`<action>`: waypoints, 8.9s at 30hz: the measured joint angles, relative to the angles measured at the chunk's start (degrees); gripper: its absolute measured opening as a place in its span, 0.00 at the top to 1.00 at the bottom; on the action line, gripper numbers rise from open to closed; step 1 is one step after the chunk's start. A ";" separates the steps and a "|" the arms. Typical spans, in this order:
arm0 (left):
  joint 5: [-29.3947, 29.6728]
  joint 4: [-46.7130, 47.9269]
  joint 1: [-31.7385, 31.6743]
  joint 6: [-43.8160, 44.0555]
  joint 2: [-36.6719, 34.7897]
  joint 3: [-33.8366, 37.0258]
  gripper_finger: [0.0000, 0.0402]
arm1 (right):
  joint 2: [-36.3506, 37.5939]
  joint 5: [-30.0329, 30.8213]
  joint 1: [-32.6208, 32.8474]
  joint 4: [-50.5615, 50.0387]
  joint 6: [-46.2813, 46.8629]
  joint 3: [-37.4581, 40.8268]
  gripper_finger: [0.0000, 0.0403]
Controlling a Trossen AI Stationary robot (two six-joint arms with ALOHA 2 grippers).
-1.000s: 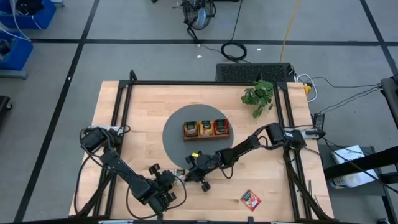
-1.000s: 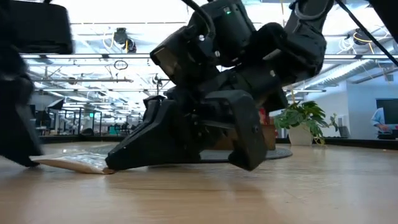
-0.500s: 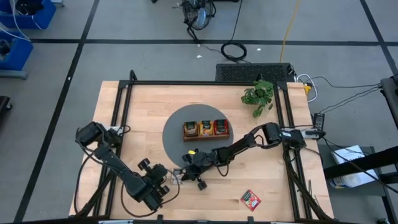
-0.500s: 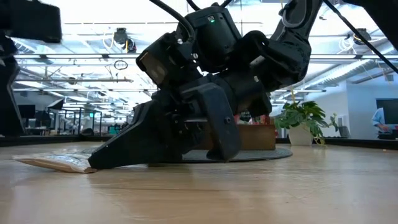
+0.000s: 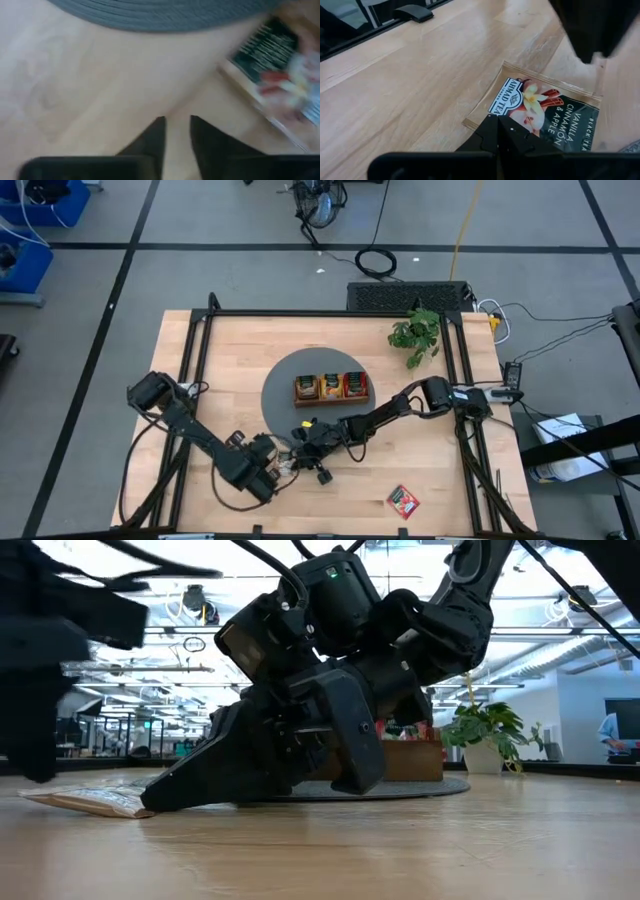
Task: Pick & Place Tea
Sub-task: Put the light brown tea sachet into the left section of the wooden organizer
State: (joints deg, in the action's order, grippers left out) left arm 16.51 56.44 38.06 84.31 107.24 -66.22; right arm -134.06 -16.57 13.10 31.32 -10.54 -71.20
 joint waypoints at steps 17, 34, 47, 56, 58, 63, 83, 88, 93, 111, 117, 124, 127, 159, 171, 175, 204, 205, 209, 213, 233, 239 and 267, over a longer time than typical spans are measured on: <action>-7.06 -6.28 -5.07 -11.87 -2.79 0.26 0.08 | -0.82 -0.08 -0.05 14.91 -0.58 8.15 1.00; -12.93 -14.79 -11.13 -14.23 -5.99 0.26 0.22 | -0.42 0.00 -0.24 16.36 3.44 12.86 1.00; -24.23 -40.36 -17.84 -19.30 -5.95 9.93 0.20 | -0.35 0.71 0.84 22.63 3.07 17.49 1.00; -25.99 -45.23 -18.29 -17.19 -6.32 14.69 0.20 | -0.22 1.52 1.11 20.82 2.51 17.39 1.00; -25.98 -45.58 -18.33 -17.29 -6.57 14.75 0.20 | -0.20 1.49 0.98 20.16 3.09 17.18 1.00; -25.29 -48.09 -18.29 -18.20 -6.69 14.88 0.20 | -0.17 1.33 0.79 20.10 3.57 17.16 1.00; -20.77 -54.88 -18.29 -26.46 -6.45 15.06 0.75 | -0.17 1.42 0.74 20.10 3.80 17.14 1.00; -18.98 -55.06 -18.29 -30.43 -6.45 15.03 0.93 | -0.22 2.10 0.74 21.43 3.84 17.19 1.00; -18.72 -55.05 -17.80 -33.37 -6.47 15.02 0.98 | 1.48 3.23 1.58 23.04 4.26 17.58 1.00; 2.38 -54.97 -7.44 -46.62 -8.70 12.95 0.99 | 36.74 4.63 8.23 21.53 6.52 33.18 1.00; 20.30 -56.19 -2.18 -60.57 -8.62 9.33 0.99 | 42.96 15.67 12.82 21.57 7.09 36.40 0.94; 25.30 -55.57 -0.10 -63.56 -8.17 8.26 0.99 | 44.64 21.23 11.56 13.75 16.13 34.22 0.74; 25.44 -53.74 0.07 -62.22 -8.17 8.26 0.99 | 44.63 21.31 10.09 2.18 18.93 30.04 0.66; 22.03 -57.56 -3.40 -70.34 -8.15 8.28 1.00 | 36.26 18.46 4.11 -31.08 18.34 4.28 0.60; 20.68 -57.50 -4.83 -70.69 -8.15 8.28 0.99 | 36.26 13.87 3.76 -33.24 18.30 4.28 0.69; 20.61 -57.45 -4.83 -70.75 -8.15 8.28 0.99 | 36.26 13.28 3.72 -33.21 17.69 4.28 0.80; 20.57 -57.15 -5.37 -71.58 -8.09 8.28 0.98 | 35.08 10.69 2.62 -33.20 15.65 4.33 1.00; 20.58 -57.16 -5.37 -71.67 -8.09 8.28 0.97 | 35.08 10.46 2.60 -33.46 15.73 4.33 1.00; 19.91 -57.06 -5.37 -72.46 -8.09 8.28 0.92 | 35.08 10.42 2.58 -35.28 15.89 4.33 1.00; 19.58 -57.02 -5.35 -72.62 -8.09 8.28 0.82 | 35.08 10.40 2.60 -35.89 16.28 4.35 1.00; 26.18 -39.58 5.12 -52.71 -15.06 9.70 0.75 | 35.10 12.17 -1.56 -47.00 11.05 4.27 1.00; 30.21 -60.42 6.34 -56.13 -15.06 20.75 0.97 | 34.72 12.05 -5.89 -56.30 6.85 -3.75 1.00; 25.01 -85.77 6.70 -61.03 -15.02 35.32 0.94 | 23.29 14.88 -11.85 -74.77 -14.72 -24.90 1.00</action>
State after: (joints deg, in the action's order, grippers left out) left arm 41.53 -29.33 44.76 23.29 92.23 -30.90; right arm -110.77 -1.69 1.25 -43.45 -25.26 -96.10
